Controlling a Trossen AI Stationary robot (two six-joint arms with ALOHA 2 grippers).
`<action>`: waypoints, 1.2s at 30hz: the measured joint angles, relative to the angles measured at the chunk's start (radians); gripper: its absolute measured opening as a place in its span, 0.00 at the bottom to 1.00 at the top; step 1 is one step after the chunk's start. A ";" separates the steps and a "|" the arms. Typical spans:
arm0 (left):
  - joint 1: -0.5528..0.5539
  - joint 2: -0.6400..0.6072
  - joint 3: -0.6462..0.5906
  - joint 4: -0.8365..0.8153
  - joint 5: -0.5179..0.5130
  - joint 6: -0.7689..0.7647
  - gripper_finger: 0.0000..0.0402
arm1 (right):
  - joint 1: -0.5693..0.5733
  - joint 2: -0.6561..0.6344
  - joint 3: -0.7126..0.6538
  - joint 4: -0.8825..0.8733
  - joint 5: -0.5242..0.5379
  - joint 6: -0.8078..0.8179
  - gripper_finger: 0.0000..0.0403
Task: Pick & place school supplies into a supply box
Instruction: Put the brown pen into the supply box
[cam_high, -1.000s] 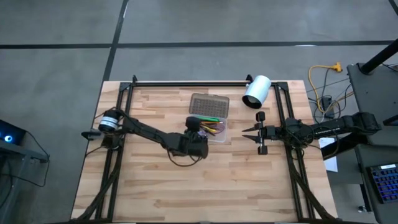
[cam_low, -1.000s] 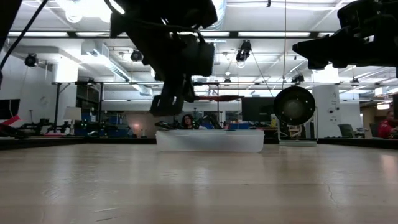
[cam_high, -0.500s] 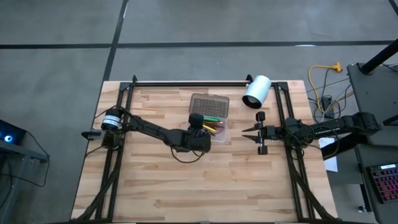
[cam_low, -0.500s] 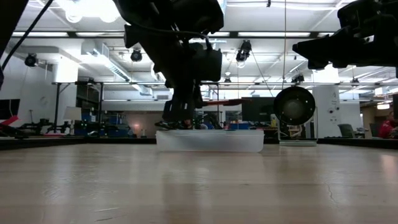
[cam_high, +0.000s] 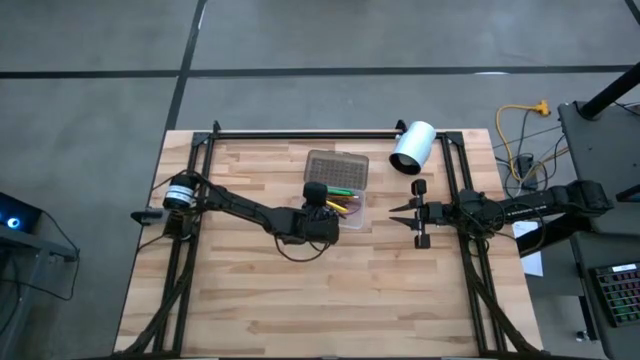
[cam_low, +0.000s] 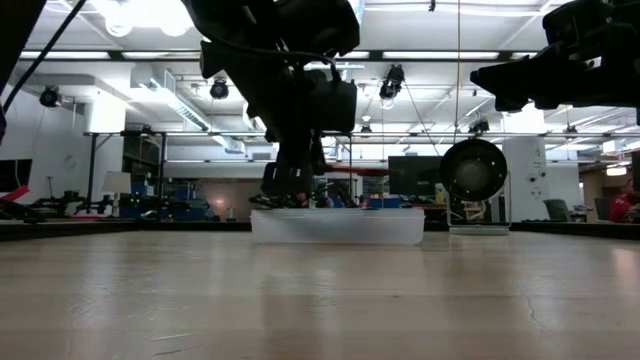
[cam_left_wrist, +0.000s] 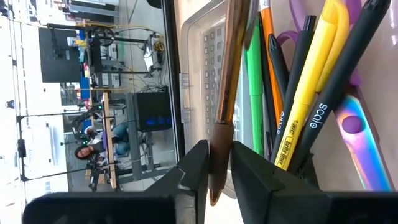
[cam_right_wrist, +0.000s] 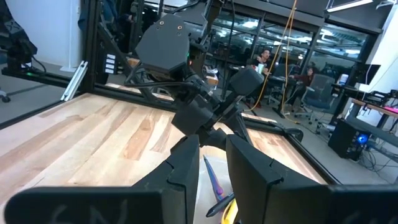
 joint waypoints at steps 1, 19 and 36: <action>0.000 0.000 0.000 0.000 0.000 0.000 0.13 | 0.000 0.000 0.000 0.000 0.000 -0.001 0.18; -0.002 0.000 0.000 0.000 0.000 -0.001 0.14 | 0.000 0.000 0.000 0.000 0.000 -0.001 0.18; -0.018 0.000 -0.001 0.063 0.111 -0.001 0.14 | 0.000 0.000 0.000 0.000 0.000 0.001 0.18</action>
